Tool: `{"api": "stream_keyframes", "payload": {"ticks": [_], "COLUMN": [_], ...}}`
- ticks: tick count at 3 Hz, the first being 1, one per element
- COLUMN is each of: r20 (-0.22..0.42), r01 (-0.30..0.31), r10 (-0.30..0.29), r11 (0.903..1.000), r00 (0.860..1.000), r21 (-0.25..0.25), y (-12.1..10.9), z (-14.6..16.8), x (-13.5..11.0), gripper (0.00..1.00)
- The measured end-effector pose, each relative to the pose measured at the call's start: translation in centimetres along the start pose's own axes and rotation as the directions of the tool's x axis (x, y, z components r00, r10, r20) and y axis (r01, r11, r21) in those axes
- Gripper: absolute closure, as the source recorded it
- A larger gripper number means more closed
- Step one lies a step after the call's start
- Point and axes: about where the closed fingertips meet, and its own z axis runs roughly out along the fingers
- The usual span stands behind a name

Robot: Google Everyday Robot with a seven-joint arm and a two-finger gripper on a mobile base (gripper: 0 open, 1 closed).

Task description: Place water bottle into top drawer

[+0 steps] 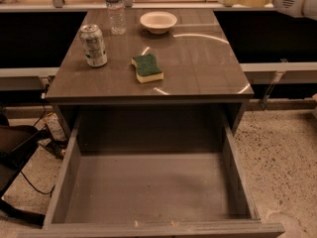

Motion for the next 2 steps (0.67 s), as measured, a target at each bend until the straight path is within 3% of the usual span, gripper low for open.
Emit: {"api": "stream_keyframes", "payload": {"ticks": [1, 2], "r20": [0.035, 0.014], "r01": [-0.005, 0.011], "r10": [0.005, -0.011], "r11": [0.9999, 0.9991], "r00": [0.999, 1.0], "r21": [-0.01, -0.04], "y": [1.6, 3.5], "z": [5.2, 10.1], "x": [-0.1, 0.3], "gripper": [0.0, 0.0]}}
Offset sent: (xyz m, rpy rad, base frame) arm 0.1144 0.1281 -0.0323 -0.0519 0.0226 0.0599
